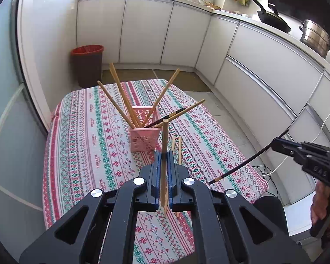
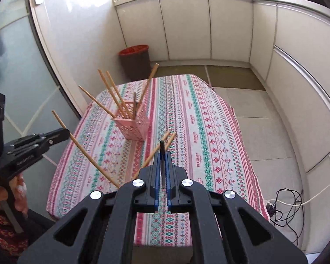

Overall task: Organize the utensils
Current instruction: 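Carry both held chopsticks up over the pink basket, then lower the chopsticks into the pink basket with both tools and release, then move both open tools back toward the remaining chopsticks on the cloth, then close the left tool on a wooden chopstick while the right tool approaches the other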

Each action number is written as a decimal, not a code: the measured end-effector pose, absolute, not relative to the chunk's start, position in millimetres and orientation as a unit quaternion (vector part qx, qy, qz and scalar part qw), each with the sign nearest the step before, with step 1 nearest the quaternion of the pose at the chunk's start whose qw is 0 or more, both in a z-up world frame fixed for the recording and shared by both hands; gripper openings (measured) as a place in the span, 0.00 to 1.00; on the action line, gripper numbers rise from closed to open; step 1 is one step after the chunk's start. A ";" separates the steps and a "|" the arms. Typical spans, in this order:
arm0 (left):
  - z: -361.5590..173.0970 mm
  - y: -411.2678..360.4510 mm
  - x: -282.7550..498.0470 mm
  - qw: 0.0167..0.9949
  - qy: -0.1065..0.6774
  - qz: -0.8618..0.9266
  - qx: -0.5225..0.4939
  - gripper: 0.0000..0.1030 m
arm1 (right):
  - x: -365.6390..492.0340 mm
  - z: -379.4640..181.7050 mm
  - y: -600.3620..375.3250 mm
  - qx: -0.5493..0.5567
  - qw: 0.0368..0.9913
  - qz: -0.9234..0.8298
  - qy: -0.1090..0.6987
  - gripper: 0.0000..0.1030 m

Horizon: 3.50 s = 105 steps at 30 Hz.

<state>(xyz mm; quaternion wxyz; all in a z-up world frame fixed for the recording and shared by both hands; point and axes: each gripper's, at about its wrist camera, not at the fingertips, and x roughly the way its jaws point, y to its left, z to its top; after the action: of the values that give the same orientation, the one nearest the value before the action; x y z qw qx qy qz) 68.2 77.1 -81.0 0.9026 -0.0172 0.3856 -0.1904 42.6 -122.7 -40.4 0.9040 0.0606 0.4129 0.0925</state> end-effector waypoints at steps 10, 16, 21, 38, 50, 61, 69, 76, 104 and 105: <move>7.4 82.7 75.7 0.935 0.312 -0.169 -0.001 0.04 | 59.8 65.8 -101.5 0.090 0.922 0.161 0.339 0.04; 47.7 79.9 107.0 0.949 0.272 -0.157 -0.010 0.04 | 100.6 98.7 -77.8 0.065 0.940 0.158 0.296 0.04; 38.6 72.5 144.9 0.951 0.274 -0.141 -0.017 0.04 | 144.9 80.8 -62.3 0.051 0.940 0.149 0.302 0.04; 1.4 108.5 167.4 0.942 0.279 -0.130 -0.134 0.14 | 206.6 12.3 -40.5 0.028 0.928 0.134 0.347 0.05; 7.0 102.4 151.2 0.947 0.281 -0.119 -0.105 0.20 | 189.0 13.5 -47.9 0.017 0.934 0.101 0.343 0.28; -44.4 75.6 103.3 0.936 0.338 -0.089 -0.039 0.53 | 109.1 4.0 -90.0 0.044 0.943 0.073 0.322 0.71; -88.8 61.1 86.1 0.920 0.383 -0.079 -0.010 0.91 | 73.6 -30.1 -106.4 0.036 0.936 0.036 0.347 0.92; -119.3 51.2 86.0 0.901 0.426 -0.084 0.016 0.93 | 60.5 -62.1 -121.4 0.057 0.917 0.014 0.395 0.93; -274.8 -0.5 119.7 0.743 0.641 -0.162 0.104 0.00 | 51.1 -156.9 -159.4 0.117 0.833 -0.030 0.539 0.93; -274.6 -2.2 118.1 0.744 0.638 -0.163 0.110 0.00 | 52.4 -158.1 -158.3 0.117 0.832 -0.030 0.541 0.92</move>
<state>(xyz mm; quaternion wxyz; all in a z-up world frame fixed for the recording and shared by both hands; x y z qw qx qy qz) 118.1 -2.2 -274.6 0.7442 0.1099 0.6384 -0.1627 52.4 -158.3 -158.1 0.8324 0.1168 0.5409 -0.0303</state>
